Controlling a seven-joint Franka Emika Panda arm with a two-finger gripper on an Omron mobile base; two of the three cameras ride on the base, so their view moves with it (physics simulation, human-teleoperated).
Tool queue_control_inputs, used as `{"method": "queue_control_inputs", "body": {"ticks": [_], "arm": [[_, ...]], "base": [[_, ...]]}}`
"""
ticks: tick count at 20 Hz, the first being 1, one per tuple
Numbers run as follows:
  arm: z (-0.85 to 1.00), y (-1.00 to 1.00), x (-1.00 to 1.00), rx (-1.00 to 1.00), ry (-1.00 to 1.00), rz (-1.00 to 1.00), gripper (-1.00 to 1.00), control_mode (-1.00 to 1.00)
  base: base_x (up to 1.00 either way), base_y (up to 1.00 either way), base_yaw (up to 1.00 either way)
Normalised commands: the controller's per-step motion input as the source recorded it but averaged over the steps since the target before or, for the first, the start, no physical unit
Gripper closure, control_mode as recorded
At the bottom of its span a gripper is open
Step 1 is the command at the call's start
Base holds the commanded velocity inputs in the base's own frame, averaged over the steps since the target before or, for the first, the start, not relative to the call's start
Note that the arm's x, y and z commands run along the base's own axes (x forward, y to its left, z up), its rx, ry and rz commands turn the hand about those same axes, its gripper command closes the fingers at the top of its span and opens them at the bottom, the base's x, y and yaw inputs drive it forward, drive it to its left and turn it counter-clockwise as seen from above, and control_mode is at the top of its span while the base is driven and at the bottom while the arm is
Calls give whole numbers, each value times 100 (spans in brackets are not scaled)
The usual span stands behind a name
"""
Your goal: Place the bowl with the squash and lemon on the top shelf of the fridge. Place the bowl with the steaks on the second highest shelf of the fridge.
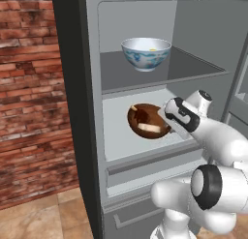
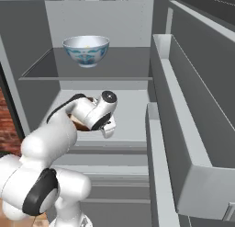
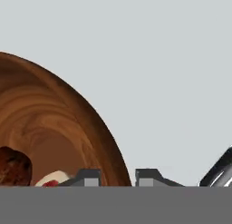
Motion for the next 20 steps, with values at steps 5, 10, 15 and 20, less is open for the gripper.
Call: {"method": "queue_control_inputs", "body": {"ticks": [5, 10, 15, 20], "arm": [[-36, -3, 54, 0, 0, -4, 100, -100], [6, -2, -12, 2, -5, -1, -100, -100], [55, -1, -59, 5, -27, 0, -100, -100], [91, 0, -99, 1, -44, 0, -100, -100]], "base": [[0, 0, 0], [0, 0, 0], [0, 0, 0], [0, 0, 0]]}}
